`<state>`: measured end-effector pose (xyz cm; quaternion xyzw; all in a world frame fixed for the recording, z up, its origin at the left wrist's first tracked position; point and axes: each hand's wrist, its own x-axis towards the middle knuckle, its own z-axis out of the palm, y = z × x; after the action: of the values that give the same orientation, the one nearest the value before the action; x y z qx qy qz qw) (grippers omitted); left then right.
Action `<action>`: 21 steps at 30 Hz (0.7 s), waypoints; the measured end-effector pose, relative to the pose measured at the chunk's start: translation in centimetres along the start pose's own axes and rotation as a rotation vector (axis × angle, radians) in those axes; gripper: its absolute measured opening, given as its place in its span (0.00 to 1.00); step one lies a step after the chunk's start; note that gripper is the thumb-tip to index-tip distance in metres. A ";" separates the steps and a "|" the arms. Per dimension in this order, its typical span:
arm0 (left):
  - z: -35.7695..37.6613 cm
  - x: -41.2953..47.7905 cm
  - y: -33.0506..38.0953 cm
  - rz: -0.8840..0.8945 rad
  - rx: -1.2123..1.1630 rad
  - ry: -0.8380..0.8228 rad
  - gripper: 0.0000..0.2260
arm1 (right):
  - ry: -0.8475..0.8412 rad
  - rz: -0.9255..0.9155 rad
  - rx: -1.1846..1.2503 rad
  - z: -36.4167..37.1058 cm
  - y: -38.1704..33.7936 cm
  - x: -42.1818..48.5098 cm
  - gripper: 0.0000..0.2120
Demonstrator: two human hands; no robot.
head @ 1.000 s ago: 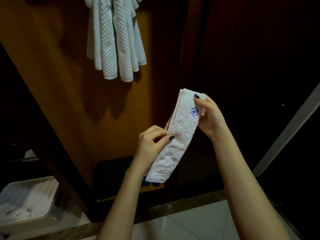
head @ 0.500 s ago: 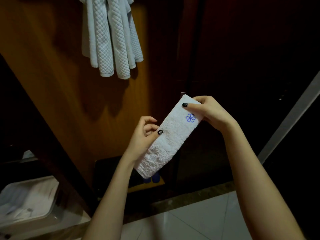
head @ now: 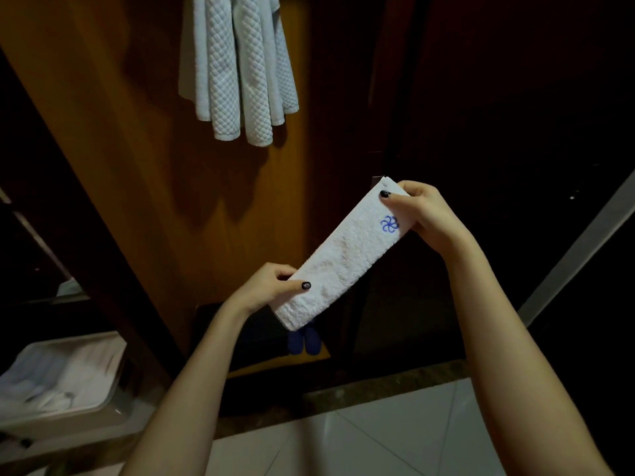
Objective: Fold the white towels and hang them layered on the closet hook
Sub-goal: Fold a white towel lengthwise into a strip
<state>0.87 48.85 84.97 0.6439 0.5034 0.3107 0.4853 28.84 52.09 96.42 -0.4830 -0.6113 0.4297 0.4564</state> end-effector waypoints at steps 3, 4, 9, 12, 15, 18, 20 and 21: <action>-2.1 0.2 -1.0 -0.022 0.049 0.018 0.02 | 0.027 -0.001 0.043 0.1 0.2 0.7 0.07; -2.8 0.3 -1.2 -0.022 0.076 0.028 0.02 | 0.035 -0.001 0.054 0.2 0.3 1.0 0.07; -7.7 0.5 -0.2 0.047 0.153 0.155 0.04 | 0.106 -0.011 0.127 1.6 0.6 3.0 0.04; -11.7 0.8 2.0 0.081 0.203 0.245 0.04 | 0.150 -0.012 0.151 3.1 0.8 4.4 0.04; -15.1 1.2 4.3 0.112 0.277 0.325 0.06 | 0.185 -0.023 0.126 4.3 0.6 5.9 0.05; -17.6 1.6 6.6 0.107 0.355 0.346 0.06 | 0.197 -0.095 0.150 4.7 -0.8 7.7 0.04; -19.1 1.9 8.3 0.095 0.410 0.341 0.05 | 0.209 -0.147 0.165 4.8 -2.1 9.3 0.04; -19.9 2.1 9.2 0.097 0.425 0.351 0.05 | 0.209 -0.170 0.162 4.8 -2.9 10.2 0.04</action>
<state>-12.97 56.87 100.05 0.6909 0.6021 0.3278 0.2294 22.40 61.21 99.65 -0.4331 -0.5627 0.3847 0.5898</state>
